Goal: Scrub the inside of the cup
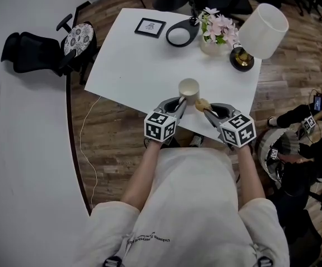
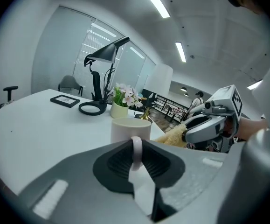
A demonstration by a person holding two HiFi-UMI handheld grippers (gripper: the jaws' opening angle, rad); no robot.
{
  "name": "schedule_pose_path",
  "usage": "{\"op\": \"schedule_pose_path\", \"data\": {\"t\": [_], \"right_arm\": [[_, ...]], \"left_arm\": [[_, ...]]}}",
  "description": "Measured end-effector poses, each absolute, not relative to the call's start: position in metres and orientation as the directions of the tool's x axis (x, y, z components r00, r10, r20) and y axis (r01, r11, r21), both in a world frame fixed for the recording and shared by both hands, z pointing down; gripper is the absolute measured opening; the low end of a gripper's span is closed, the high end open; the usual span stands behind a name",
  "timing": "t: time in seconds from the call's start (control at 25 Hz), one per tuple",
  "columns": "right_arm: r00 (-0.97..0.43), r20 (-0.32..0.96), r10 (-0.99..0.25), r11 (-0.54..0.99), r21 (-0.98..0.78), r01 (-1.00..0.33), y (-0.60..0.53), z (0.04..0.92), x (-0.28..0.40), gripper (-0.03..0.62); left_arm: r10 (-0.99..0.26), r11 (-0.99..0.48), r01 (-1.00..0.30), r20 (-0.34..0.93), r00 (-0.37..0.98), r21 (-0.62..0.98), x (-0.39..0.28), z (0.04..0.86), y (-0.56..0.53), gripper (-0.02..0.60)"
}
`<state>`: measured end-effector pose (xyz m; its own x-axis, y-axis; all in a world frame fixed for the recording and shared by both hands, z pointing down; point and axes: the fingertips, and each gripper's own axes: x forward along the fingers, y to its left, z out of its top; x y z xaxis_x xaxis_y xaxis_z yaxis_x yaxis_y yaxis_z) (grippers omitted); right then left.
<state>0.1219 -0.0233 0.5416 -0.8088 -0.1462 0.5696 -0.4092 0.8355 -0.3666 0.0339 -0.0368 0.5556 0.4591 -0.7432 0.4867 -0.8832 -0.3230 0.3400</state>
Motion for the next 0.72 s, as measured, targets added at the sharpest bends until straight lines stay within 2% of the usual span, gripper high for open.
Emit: {"op": "schedule_pose_path", "data": {"t": [0.44, 0.72], "right_arm": [[-0.843, 0.535, -0.055, 0.852, -0.415, -0.319, 0.001, 0.551, 0.102, 0.106], [-0.845, 0.521, -0.119, 0.791, -0.465, -0.398, -0.016, 0.574, 0.104, 0.105]], "left_arm": [[-0.767, -0.328, -0.876, 0.440, 0.466, 0.354, 0.039, 0.538, -0.041, 0.049], [-0.778, -0.368, -0.856, 0.384, 0.497, 0.363, 0.051, 0.513, -0.039, 0.049]]}}
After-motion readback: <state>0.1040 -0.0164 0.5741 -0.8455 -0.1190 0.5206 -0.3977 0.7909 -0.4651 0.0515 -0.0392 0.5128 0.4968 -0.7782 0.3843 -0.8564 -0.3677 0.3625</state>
